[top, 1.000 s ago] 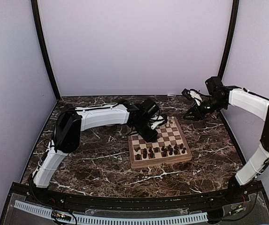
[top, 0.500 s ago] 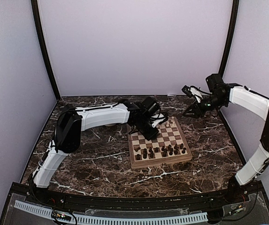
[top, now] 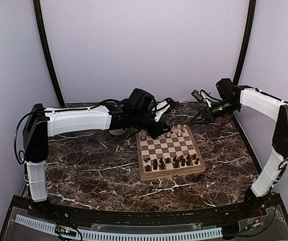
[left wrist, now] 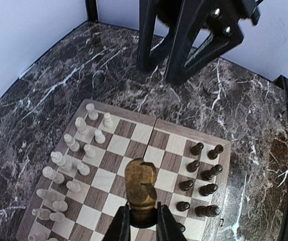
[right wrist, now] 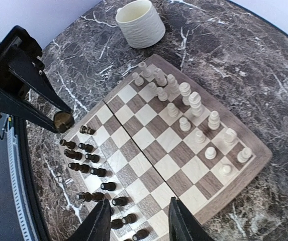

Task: Set up the chess pieces on the board
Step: Pick up the knight from the chessboard, then pass from the left arm to the right, then pick up the king from b8.

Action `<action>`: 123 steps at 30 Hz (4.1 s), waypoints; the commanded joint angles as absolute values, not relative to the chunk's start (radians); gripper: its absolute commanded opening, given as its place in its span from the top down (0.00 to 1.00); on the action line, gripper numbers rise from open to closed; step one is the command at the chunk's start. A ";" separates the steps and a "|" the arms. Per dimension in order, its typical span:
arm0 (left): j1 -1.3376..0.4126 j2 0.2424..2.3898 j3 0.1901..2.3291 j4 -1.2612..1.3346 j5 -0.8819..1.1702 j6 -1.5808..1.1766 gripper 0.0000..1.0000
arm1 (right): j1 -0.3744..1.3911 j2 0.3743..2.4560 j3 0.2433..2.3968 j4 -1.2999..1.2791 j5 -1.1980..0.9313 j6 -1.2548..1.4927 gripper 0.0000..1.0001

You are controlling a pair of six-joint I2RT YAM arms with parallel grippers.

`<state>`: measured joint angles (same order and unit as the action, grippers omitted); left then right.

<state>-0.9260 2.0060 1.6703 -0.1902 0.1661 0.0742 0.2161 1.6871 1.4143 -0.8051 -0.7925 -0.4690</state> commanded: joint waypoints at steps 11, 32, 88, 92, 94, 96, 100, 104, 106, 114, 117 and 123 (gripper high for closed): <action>-0.931 1.941 1.587 -0.020 0.286 0.086 0.98 | 0.325 1.775 1.453 -0.932 -1.038 -0.455 0.57; -0.945 1.966 1.616 -0.053 0.361 0.116 0.98 | 0.348 1.850 1.537 -1.006 -1.163 -0.490 0.64; -1.055 2.441 2.279 -0.575 0.338 0.088 0.68 | 0.236 1.637 1.228 -0.591 -0.450 -0.436 0.96; -1.060 2.471 2.301 -0.576 0.340 0.083 0.69 | 0.236 1.639 1.229 -0.591 -0.451 -0.436 0.96; -1.062 2.480 2.303 -0.570 0.340 0.082 0.69 | 0.236 1.638 1.229 -0.591 -0.452 -0.436 0.96; -1.063 2.489 2.308 -0.569 0.347 0.083 0.70 | 0.236 1.638 1.227 -0.591 -0.453 -0.436 0.96; -1.064 2.497 2.316 -0.575 0.355 0.089 0.72 | 0.235 1.640 1.226 -0.591 -0.454 -0.437 0.96; -1.065 2.503 2.320 -0.587 0.364 0.098 0.72 | 0.235 1.641 1.226 -0.590 -0.454 -0.438 0.96; -1.065 2.505 2.321 -0.591 0.373 0.101 0.69 | 0.234 1.642 1.226 -0.590 -0.456 -0.438 0.96; -1.068 2.530 2.343 -0.611 0.371 0.110 0.72 | 0.235 1.641 1.226 -0.592 -0.457 -0.439 0.96; -1.068 2.530 2.350 -0.608 0.376 0.111 0.81 | 0.235 1.641 1.224 -0.591 -0.457 -0.440 0.96; -1.068 2.497 2.356 -0.584 0.384 0.106 0.94 | 0.235 1.638 1.220 -0.591 -0.459 -0.440 0.96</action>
<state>-1.0588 2.5435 2.3253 -0.5842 0.3656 0.1005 0.2409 1.6604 1.2358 -0.6121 -0.4515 -0.4427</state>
